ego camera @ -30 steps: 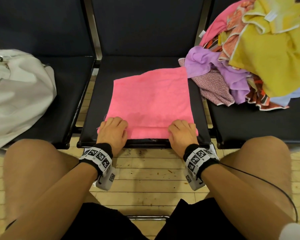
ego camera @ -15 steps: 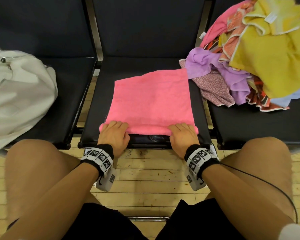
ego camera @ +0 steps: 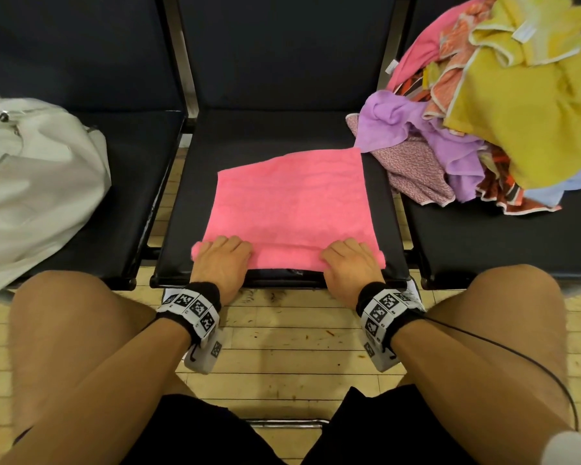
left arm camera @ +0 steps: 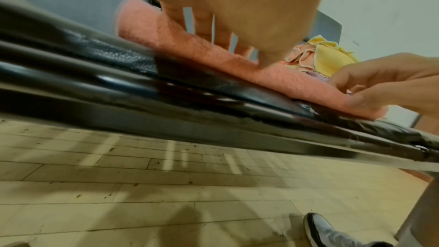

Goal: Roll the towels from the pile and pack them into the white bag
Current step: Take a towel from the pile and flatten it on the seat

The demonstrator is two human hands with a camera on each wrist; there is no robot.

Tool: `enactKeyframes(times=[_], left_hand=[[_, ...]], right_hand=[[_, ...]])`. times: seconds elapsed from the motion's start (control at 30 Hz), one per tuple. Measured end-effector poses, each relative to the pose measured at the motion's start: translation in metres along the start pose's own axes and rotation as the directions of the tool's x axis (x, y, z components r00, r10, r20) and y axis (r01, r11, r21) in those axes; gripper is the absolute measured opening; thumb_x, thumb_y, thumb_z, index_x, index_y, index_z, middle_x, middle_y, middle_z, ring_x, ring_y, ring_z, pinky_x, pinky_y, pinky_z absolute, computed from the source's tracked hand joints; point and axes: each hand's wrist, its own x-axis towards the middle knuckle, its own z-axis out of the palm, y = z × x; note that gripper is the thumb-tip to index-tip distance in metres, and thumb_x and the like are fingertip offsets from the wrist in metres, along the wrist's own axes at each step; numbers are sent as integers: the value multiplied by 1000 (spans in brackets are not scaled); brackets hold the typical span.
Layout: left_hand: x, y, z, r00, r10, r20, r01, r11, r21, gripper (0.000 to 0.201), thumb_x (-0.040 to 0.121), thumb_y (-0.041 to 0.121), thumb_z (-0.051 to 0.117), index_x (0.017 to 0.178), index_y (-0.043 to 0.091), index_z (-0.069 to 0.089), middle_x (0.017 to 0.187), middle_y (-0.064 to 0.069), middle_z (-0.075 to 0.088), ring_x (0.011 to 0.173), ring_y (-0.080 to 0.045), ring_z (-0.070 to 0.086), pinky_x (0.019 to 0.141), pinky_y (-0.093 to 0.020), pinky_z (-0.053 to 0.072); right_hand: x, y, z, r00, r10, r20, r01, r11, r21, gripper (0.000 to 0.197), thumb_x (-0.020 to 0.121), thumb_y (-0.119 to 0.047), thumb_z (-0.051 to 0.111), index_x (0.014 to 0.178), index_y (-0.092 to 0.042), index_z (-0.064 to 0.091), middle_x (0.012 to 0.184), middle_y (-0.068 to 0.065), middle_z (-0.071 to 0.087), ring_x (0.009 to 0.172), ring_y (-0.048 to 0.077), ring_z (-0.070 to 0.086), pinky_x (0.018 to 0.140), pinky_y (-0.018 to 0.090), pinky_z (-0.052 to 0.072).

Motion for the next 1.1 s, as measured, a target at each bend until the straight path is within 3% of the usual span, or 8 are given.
enactKeyframes(times=[0.13,0.27,0.47,0.7,0.83,0.9,0.97,1.1], left_hand=[[-8,1,3,996,17,90,-14,999,-32,54,86,54,41,124,22,60,117,0,62,106,-27,54,94,-47,43],[-7,0,4,998,13,62,-10,999,-35,45,92,42,44,127,20,60,120,-2,64,111,-28,55,101,-48,40],[-3,0,-3,996,-27,86,30,999,-34,38,100,34,33,129,20,54,116,-2,67,103,-26,58,91,-41,38],[-6,3,0,996,-66,62,67,998,-13,38,100,36,32,130,23,52,122,-1,61,107,-26,55,93,-44,36],[-3,0,7,999,-3,-53,6,999,48,29,79,17,73,106,22,63,111,-3,59,101,-26,48,87,-43,30],[-3,2,7,999,45,-18,-44,997,71,31,76,11,75,102,22,64,105,-1,62,93,-25,47,81,-39,29],[-6,5,6,998,48,-35,-47,998,28,20,89,24,60,108,20,64,106,0,64,95,-26,52,84,-40,34],[-11,8,12,998,60,26,-60,998,-6,45,89,43,41,119,16,61,115,-3,65,104,-30,57,94,-47,39]], right_hand=[[-5,-2,1,995,54,80,-53,999,-8,32,77,-34,62,106,-20,67,101,-2,64,94,25,55,80,41,42],[-4,1,7,995,83,63,-82,997,-13,30,81,-26,70,111,-21,67,106,2,62,95,27,55,82,43,43],[2,1,-8,980,72,186,-80,996,39,37,101,-27,42,136,-19,52,122,4,64,110,29,55,98,42,36],[-1,0,-1,997,70,40,-72,996,50,18,87,-16,59,104,-13,59,100,5,62,83,30,58,76,40,45],[1,1,6,997,-20,-72,13,995,-102,20,69,-2,70,84,-14,64,97,3,62,83,27,54,74,38,29],[-1,-2,7,996,-32,-87,24,995,-97,17,72,-7,70,86,-15,65,96,2,61,82,27,54,72,38,26],[-4,-5,6,998,-15,-63,11,998,-67,20,81,-27,68,98,-16,65,101,1,60,87,26,54,74,39,29],[-7,-6,9,996,69,53,-66,996,-66,40,81,-35,67,118,-20,60,113,1,58,102,26,54,85,42,36]])
